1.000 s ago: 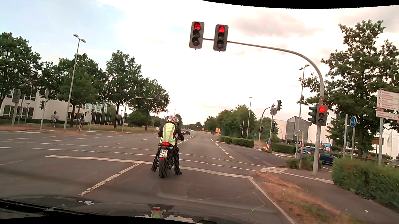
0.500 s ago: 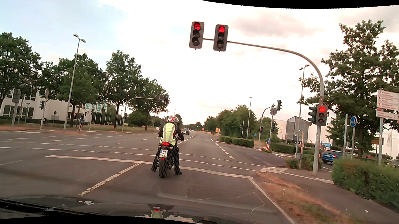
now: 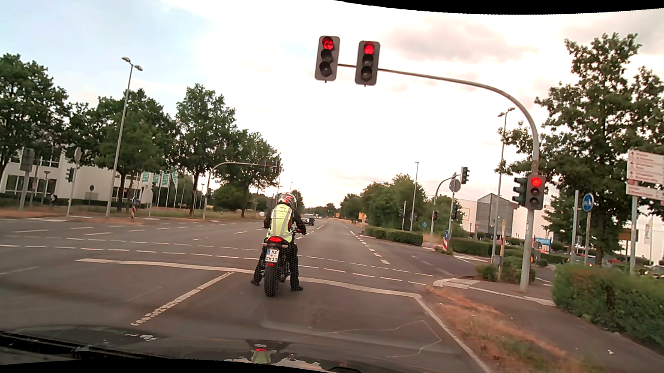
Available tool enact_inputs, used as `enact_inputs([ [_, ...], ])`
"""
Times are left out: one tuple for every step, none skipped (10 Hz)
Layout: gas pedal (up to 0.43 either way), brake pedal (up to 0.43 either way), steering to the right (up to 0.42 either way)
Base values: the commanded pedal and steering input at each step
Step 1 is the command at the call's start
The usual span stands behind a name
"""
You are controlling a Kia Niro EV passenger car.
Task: Follow the waypoints while adhering to traffic rules and regulations
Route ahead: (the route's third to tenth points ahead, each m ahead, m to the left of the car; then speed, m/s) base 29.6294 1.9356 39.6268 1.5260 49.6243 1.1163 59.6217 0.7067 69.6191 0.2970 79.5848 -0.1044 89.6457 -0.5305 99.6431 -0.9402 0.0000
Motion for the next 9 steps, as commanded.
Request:
enact_inputs([
  [0.0, 0.0, -0.001],
  [0.0, 0.0, -0.001],
  [0.0, 0.0, -0.002],
  [0.0, 0.0, -0.002],
  [0.0, 0.0, -0.001],
  [0.0, 0.0, -0.002],
  [0.0, 0.0, -0.002],
  [0.0, 0.0, -0.002],
  [0.0, 0.0, -0.002],
])
